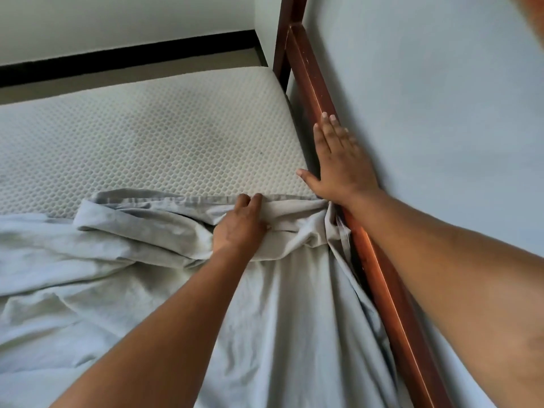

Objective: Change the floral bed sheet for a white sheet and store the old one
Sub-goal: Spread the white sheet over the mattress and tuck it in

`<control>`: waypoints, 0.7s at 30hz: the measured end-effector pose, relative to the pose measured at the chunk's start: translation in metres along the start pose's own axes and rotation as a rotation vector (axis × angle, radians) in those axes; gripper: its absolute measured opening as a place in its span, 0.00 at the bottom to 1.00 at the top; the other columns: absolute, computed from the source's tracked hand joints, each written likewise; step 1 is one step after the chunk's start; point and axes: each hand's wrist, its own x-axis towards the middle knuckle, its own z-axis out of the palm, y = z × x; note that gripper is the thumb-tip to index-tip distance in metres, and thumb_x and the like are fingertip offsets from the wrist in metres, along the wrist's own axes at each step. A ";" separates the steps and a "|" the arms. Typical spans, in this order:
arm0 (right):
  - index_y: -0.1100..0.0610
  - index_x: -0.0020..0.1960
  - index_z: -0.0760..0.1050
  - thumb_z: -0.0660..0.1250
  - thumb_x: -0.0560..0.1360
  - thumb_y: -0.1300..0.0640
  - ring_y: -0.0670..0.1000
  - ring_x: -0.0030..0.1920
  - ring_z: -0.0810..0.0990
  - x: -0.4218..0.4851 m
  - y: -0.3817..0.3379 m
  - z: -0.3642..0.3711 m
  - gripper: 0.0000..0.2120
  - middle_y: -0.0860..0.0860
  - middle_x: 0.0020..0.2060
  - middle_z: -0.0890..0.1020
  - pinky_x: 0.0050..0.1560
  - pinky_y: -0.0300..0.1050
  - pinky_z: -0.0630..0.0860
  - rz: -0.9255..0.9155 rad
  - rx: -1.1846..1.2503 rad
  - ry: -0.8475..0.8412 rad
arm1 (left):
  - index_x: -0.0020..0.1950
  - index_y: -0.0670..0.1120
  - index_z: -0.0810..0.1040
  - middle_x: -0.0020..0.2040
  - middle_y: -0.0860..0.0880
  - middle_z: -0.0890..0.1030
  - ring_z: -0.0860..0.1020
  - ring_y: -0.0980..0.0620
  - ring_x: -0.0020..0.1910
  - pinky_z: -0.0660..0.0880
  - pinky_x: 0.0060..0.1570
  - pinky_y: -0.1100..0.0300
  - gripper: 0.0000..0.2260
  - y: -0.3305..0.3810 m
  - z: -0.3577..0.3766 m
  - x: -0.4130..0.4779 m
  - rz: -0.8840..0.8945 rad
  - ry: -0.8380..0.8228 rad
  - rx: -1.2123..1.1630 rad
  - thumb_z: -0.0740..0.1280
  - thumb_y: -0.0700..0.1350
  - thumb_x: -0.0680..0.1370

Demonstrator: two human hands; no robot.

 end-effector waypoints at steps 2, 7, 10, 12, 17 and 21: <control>0.62 0.82 0.52 0.55 0.79 0.33 0.57 0.82 0.49 0.001 0.001 0.002 0.44 0.59 0.82 0.53 0.81 0.57 0.51 -0.025 -0.010 0.024 | 0.67 0.55 0.69 0.60 0.50 0.73 0.78 0.43 0.56 0.72 0.44 0.50 0.14 0.001 -0.002 0.010 0.001 0.052 -0.014 0.61 0.51 0.82; 0.59 0.82 0.53 0.57 0.82 0.41 0.54 0.82 0.53 -0.001 0.000 0.005 0.36 0.56 0.82 0.54 0.80 0.54 0.54 0.025 0.120 0.075 | 0.62 0.50 0.78 0.56 0.44 0.77 0.78 0.40 0.53 0.71 0.50 0.51 0.12 0.012 -0.058 0.049 -0.039 0.368 -0.233 0.60 0.44 0.81; 0.59 0.83 0.52 0.53 0.84 0.46 0.53 0.82 0.53 0.000 0.004 0.008 0.32 0.55 0.82 0.54 0.80 0.54 0.56 0.065 0.214 0.106 | 0.60 0.46 0.77 0.56 0.45 0.74 0.75 0.45 0.51 0.64 0.47 0.60 0.11 0.038 -0.134 0.097 0.022 0.546 -0.339 0.60 0.40 0.80; 0.60 0.82 0.54 0.51 0.84 0.47 0.53 0.82 0.54 0.006 0.005 0.011 0.30 0.56 0.82 0.56 0.79 0.56 0.59 0.082 0.227 0.107 | 0.60 0.44 0.78 0.57 0.43 0.74 0.74 0.47 0.51 0.62 0.47 0.64 0.13 0.057 -0.189 0.136 0.103 0.614 -0.366 0.59 0.37 0.79; 0.53 0.83 0.47 0.49 0.82 0.52 0.49 0.81 0.52 0.010 0.008 0.009 0.30 0.49 0.81 0.51 0.79 0.47 0.51 0.054 0.277 0.104 | 0.60 0.45 0.79 0.58 0.44 0.76 0.76 0.46 0.55 0.67 0.49 0.66 0.14 0.100 -0.257 0.197 0.311 0.560 -0.337 0.60 0.39 0.77; 0.55 0.81 0.46 0.47 0.81 0.51 0.37 0.76 0.46 0.005 0.006 0.011 0.30 0.48 0.79 0.52 0.76 0.31 0.36 0.143 0.411 0.130 | 0.73 0.51 0.73 0.65 0.54 0.77 0.76 0.57 0.54 0.67 0.57 0.75 0.24 0.115 -0.233 0.203 0.489 0.287 -0.341 0.72 0.47 0.77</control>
